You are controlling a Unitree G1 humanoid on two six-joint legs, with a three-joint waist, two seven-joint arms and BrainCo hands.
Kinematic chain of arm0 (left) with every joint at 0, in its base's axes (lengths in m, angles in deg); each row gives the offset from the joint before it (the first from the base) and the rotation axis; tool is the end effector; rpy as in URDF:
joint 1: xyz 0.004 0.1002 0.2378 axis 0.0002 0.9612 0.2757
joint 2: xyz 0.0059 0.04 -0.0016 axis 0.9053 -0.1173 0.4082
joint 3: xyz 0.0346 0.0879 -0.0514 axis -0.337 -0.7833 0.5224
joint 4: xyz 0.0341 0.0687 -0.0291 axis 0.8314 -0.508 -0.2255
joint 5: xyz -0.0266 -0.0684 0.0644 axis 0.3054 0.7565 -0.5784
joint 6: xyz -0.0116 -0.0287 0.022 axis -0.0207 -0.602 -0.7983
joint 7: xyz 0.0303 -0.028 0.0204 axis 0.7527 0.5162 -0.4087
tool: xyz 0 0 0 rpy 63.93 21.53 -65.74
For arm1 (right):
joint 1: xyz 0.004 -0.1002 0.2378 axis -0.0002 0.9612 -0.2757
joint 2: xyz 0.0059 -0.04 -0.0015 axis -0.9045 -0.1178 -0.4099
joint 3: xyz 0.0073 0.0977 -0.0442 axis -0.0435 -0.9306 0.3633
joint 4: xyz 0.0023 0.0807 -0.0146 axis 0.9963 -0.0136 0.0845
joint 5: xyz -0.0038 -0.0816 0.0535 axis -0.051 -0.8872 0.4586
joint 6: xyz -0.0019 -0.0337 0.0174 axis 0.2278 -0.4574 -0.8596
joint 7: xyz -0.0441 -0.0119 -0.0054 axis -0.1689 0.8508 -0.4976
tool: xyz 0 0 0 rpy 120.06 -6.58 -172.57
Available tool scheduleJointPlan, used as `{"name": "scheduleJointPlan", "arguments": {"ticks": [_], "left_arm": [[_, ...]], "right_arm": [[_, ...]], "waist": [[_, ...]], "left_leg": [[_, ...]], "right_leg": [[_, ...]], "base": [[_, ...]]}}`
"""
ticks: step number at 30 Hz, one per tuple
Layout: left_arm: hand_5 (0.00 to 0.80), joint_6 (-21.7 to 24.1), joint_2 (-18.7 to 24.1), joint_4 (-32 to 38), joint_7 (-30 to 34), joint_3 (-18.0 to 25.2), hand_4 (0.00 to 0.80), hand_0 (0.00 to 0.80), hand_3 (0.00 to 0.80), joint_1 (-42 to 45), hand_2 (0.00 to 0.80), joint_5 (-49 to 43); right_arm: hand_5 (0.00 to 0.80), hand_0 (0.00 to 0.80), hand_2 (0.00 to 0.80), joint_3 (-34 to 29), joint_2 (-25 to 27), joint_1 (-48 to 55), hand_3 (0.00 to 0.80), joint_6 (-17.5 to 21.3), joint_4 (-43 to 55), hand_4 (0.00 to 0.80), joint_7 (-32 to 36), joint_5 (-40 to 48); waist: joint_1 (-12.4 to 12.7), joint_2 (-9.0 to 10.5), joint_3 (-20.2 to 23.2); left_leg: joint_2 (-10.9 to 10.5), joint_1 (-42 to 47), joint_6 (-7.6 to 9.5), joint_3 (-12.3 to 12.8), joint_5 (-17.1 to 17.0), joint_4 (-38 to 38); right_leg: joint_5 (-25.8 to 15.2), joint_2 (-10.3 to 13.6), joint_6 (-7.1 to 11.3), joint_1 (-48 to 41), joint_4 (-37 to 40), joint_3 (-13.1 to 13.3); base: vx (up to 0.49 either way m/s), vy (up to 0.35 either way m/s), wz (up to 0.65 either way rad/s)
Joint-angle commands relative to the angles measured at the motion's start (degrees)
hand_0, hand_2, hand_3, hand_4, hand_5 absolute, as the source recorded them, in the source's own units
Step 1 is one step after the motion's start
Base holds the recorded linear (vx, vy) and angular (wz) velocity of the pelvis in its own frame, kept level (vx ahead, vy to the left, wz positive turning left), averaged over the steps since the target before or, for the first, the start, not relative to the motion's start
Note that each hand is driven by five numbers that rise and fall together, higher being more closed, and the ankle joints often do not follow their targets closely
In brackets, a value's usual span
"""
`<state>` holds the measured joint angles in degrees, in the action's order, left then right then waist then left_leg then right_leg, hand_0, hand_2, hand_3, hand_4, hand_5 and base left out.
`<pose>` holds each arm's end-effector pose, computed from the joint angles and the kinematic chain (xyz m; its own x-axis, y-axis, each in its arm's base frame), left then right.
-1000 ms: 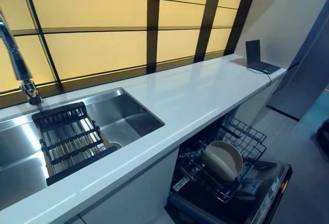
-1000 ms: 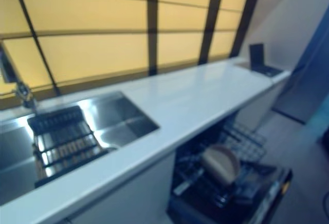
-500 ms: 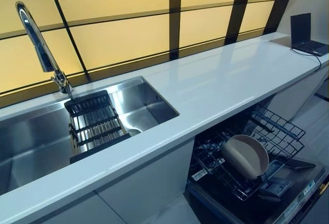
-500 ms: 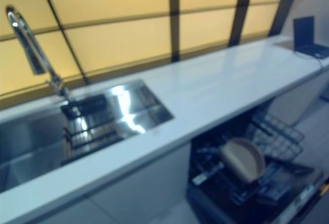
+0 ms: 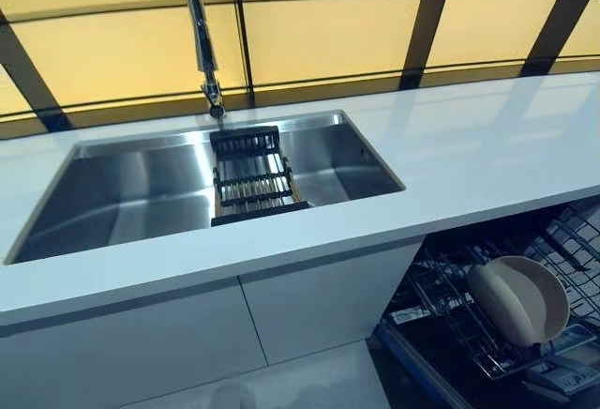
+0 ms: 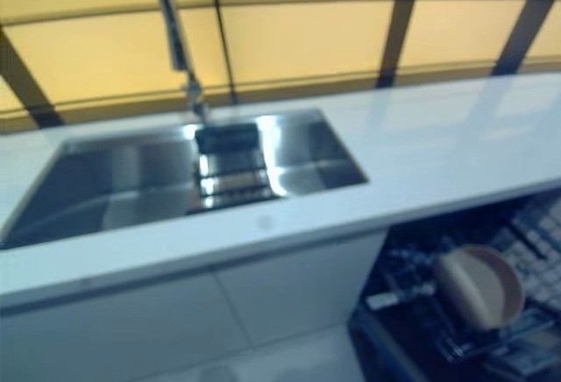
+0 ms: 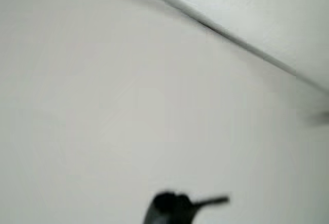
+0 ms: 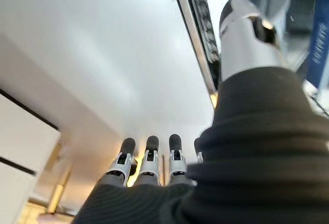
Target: Take plates into dishwasher
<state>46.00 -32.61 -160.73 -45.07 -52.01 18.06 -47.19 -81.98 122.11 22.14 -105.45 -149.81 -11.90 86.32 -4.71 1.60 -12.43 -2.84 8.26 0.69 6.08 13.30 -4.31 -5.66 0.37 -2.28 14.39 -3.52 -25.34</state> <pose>0.0940 0.2701 -0.0993 0.1825 0.1654 -0.9692 -0.1238 0.9818 0.1442 0.0768 -0.4428 0.0416 0.0047 -0.7338 -0.6794 0.3378 0.6406 -0.6896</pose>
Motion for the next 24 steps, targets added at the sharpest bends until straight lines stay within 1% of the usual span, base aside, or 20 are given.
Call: {"name": "scheduleJointPlan", "arguments": {"ticks": [1, 3, 4, 6, 7, 8, 9, 10, 11, 12, 13, 14, 15, 16, 17, 18, 20, 21, 22, 24], "left_arm": [[0.0, 2.7, -0.3, 0.2, 0.4, -0.6, 0.0, 0.0, 0.0, -1.1, 0.0, 0.3], [0.0, 3.2, -0.4, 1.2, 0.2, -1.3, 0.0, 0.0, 0.0, -1.1, 0.0, -0.1], [0.0, 2.9, -0.3, 2.2, 0.3, -1.8, 0.0, 0.0, 0.0, -1.1, 0.0, -0.6], [0.0, 2.6, -0.2, 2.6, 0.4, -1.9, 0.0, 0.0, 0.0, -1.1, 0.0, -0.8], [0.0, 2.2, 0.1, 3.1, 0.7, -2.3, 0.0, 0.0, 0.0, -1.1, 0.0, -1.3], [0.0, 2.0, 0.1, 3.3, 0.8, -2.5, 0.0, 0.0, 0.0, -1.1, 0.0, -1.6], [0.0, 1.1, 0.6, 3.2, 1.0, -2.8, 0.0, 0.0, 0.0, -0.9, 0.0, -2.1], [0.0, 1.0, 0.7, 3.1, 1.0, -2.8, 0.0, 0.0, 0.0, -0.8, 0.0, -2.1], [0.0, 0.2, 1.3, 2.4, 0.9, -1.7, 0.0, 0.0, 0.0, 0.0, 0.0, -2.0], [0.0, -0.1, 1.6, 2.0, 1.0, -0.9, 0.0, 0.0, 0.0, 0.5, 0.0, -2.2], [0.0, -1.0, 2.1, 1.4, 1.2, 0.5, 0.0, 0.0, 0.0, 1.3, 0.0, -2.8], [0.0, -1.6, 2.5, 0.9, 1.3, 1.0, 0.0, 0.0, 0.0, 1.6, 0.0, -3.0], [0.0, -2.1, 2.7, 0.3, 1.4, 1.2, 0.0, 0.0, 0.0, 1.8, 0.0, -3.2], [0.0, -2.4, 2.8, -0.3, 1.4, 1.5, 0.0, 0.0, 0.0, 1.9, 0.0, -3.6], [0.0, -2.8, 2.9, -1.0, 1.4, 1.7, 0.0, 0.0, 0.0, 2.0, 0.0, -3.9], [0.0, -3.1, 3.3, -1.9, 1.4, 2.1, 0.0, 0.0, 0.0, 2.4, 0.0, -3.9], [0.0, -3.0, 3.5, -2.4, 1.2, 2.5, 0.0, 0.0, 0.0, 2.6, 0.0, -4.1], [0.0, -3.0, 3.5, -2.4, 1.2, 2.5, 0.0, 0.0, 0.0, 2.6, 0.0, -4.1], [0.0, -2.4, 3.9, -2.8, 1.1, 3.5, 0.0, 0.0, 0.0, 2.9, 0.0, -4.3], [0.0, -2.3, 4.0, -2.7, 1.0, 3.8, 0.0, 0.0, 0.0, 2.7, 0.0, -4.0]], "right_arm": [[0.0, 0.0, 0.0, 1.0, -0.3, -1.1, 0.0, -1.4, -3.4, 0.0, -0.7, -4.0], [0.0, 0.0, 0.0, 1.1, -0.4, -1.0, 0.0, -2.1, -2.9, 0.0, -0.3, -5.4], [0.0, 0.0, 0.0, 1.0, -0.8, -1.0, 0.0, -2.9, -2.9, 0.0, 0.5, -5.7], [0.0, 0.0, 0.0, 0.9, -1.1, -0.9, 0.0, -3.5, -2.7, 0.0, 0.7, -6.0], [0.0, 0.0, 0.0, 0.8, -1.8, -0.5, 0.0, -4.3, -2.2, 0.0, 1.0, -6.6], [0.0, 0.0, 0.0, 0.5, -2.1, -0.1, 0.0, -4.6, -2.1, 0.0, 1.0, -6.6], [0.0, 0.0, 0.0, -0.6, -3.9, 1.6, 0.0, -3.7, -2.3, 0.0, 0.3, -6.9], [0.0, 0.0, 0.0, -0.8, -4.2, 1.9, 0.0, -3.6, -2.3, 0.0, 0.3, -6.9], [0.0, 0.0, 0.0, -1.1, -6.1, 2.5, 0.0, -3.2, -2.3, 0.0, -0.4, -7.1], [0.0, 0.0, 0.0, -1.1, -7.0, 2.8, 0.0, -2.9, -2.5, 0.0, -0.7, -7.4], [0.0, 0.0, 0.0, -1.4, -8.5, 3.6, 0.0, -2.2, -3.0, 0.0, -1.4, -6.2], [0.0, 0.0, 0.0, -1.8, -9.5, 4.3, 0.0, -1.4, -3.5, 0.0, -2.1, -5.7], [0.0, 0.0, 0.0, -2.1, -10.2, 4.7, 0.0, -0.6, -4.1, 0.0, -2.6, -4.9], [0.0, 0.0, 0.0, -2.3, -10.9, 4.9, 0.0, 0.2, -4.9, 0.0, -3.4, -3.7], [0.0, 0.0, 0.0, -2.4, -11.5, 4.9, 0.0, 0.6, -5.4, 0.0, -3.8, -2.7], [0.0, 0.0, 0.0, -2.5, -12.5, 4.8, 0.0, 0.9, -5.6, 0.0, -4.5, -1.3], [0.0, 0.0, 0.0, -2.4, -13.4, 4.6, 0.0, 1.1, -5.8, 0.0, -5.3, 0.2], [0.0, 0.0, 0.0, -2.4, -13.4, 4.6, 0.0, 1.1, -5.8, 0.0, -5.3, 0.2], [0.0, 0.0, 0.0, -1.6, -15.1, 3.6, 0.0, 1.5, -5.9, 0.0, -6.7, 1.6], [0.0, 0.0, 0.0, -1.1, -15.9, 2.9, 0.0, 1.6, -5.8, 0.0, -7.5, 2.8]], "waist": [[0.2, 2.95, 0.8], [0.1, 3.37, 0.6], [0.0, 3.49, 0.1], [0.0, 3.46, -0.2], [-0.3, 3.19, -0.7], [-0.8, 3.76, -1.1], [-1.7, 3.04, -1.5], [-1.7, 2.96, -1.5], [-1.2, 2.32, -1.5], [-0.8, 1.97, -1.3], [-0.1, 1.25, -0.8], [0.3, 0.79, -0.4], [0.5, 0.54, 0.0], [0.8, 0.41, 0.4], [1.0, 0.43, 1.0], [1.5, 0.95, 1.7], [1.8, 1.44, 2.0], [1.8, 1.44, 2.0], [2.5, 2.37, 2.3], [2.9, 2.74, 2.2]], "left_leg": [[-5.8, 4.0, 2.2, 0.1, 3.0, 1.0], [-6.1, 3.7, 2.35, 0.4, 2.9, 1.1], [-5.9, 3.3, 2.47, 0.7, 2.5, 1.1], [-5.8, 3.1, 2.54, 0.6, 2.0, 1.2], [-5.2, 2.8, 2.59, 0.2, 0.7, 1.4], [-5.7, 2.2, 2.82, 0.3, -1.1, 1.7], [-4.4, 1.3, 3.26, 0.5, -2.9, 2.5], [-4.2, 1.1, 3.29, 0.8, -3.1, 2.6], [-2.6, 0.3, 3.04, 3.0, -4.6, 3.5], [-1.7, 0.0, 2.96, 3.9, -5.3, 3.9], [-0.1, -0.7, 3.06, 4.8, -6.6, 4.9], [1.0, -1.3, 3.27, 4.7, -7.2, 5.3], [1.6, -1.9, 3.47, 4.4, -7.5, 5.5], [2.0, -2.4, 3.59, 4.1, -7.8, 5.6], [2.5, -3.1, 3.56, 3.9, -8.2, 5.6], [3.0, -4.4, 3.47, 3.7, -8.4, 5.3], [3.2, -5.3, 3.41, 3.8, -8.2, 4.8], [3.2, -5.3, 3.41, 3.8, -8.2, 4.8], [3.8, -6.5, 3.36, 4.4, -7.4, 3.3], [4.2, -7.0, 3.4, 4.9, -6.8, 2.2]], "right_leg": [[-3.9, -1.0, 8.59, -0.6, 3.8, -2.7], [-6.1, -0.5, 9.97, -0.4, 5.8, -2.3], [-7.1, 0.1, 10.93, -0.1, 6.0, -1.3], [-7.3, 0.3, 11.27, 0.1, 5.8, -0.2], [-7.2, 0.9, 11.67, 0.7, 4.4, 2.6], [-8.0, 2.3, 11.15, 1.5, 3.0, 3.6], [-7.0, 3.6, 11.21, 1.7, -1.5, 8.9], [-7.0, 3.9, 11.22, 1.5, -1.9, 9.2], [-5.5, 6.2, 10.89, -0.9, -4.6, 9.9], [-5.0, 7.4, 10.84, -2.2, -5.7, 10.4], [-4.2, 9.5, 10.61, -4.3, -8.0, 12.4], [-3.5, 10.6, 10.38, -5.9, -9.3, 14.5], [-3.3, 11.3, 10.25, -7.0, -10.3, 16.2], [-3.4, 11.9, 10.22, -7.9, -10.9, 17.6], [-3.7, 12.4, 10.25, -8.8, -10.7, 18.5], [-4.0, 13.7, 10.68, -10.7, -9.4, 19.5], [-4.4, 14.5, 11.02, -11.5, -8.3, 19.8], [-4.4, 14.5, 11.02, -11.5, -8.3, 19.8], [-5.2, 16.1, 11.76, -12.0, -6.8, 19.7], [-5.9, 17.1, 12.12, -11.7, -6.7, 19.4]], "base": [[-0.202, 0.08, -0.33], [-0.123, 0.055, -0.34], [-0.092, 0.042, -0.25], [-0.063, 0.021, -0.05], [-0.153, 0.016, 0.03], [-0.267, 0.018, 0.05], [-0.241, 0.008, 0.17], [-0.275, -0.01, 0.27], [-0.206, -0.035, 0.02], [-0.282, -0.081, -0.38], [-0.199, -0.116, -0.59], [-0.17, -0.13, -0.46], [-0.091, -0.121, -0.31], [-0.063, -0.115, -0.26], [-0.098, -0.166, -0.24], [-0.095, -0.147, -0.13], [-0.072, -0.103, -0.19], [-0.136, -0.167, -0.42], [-0.128, -0.154, -0.4], [-0.163, -0.207, -0.35]]}}
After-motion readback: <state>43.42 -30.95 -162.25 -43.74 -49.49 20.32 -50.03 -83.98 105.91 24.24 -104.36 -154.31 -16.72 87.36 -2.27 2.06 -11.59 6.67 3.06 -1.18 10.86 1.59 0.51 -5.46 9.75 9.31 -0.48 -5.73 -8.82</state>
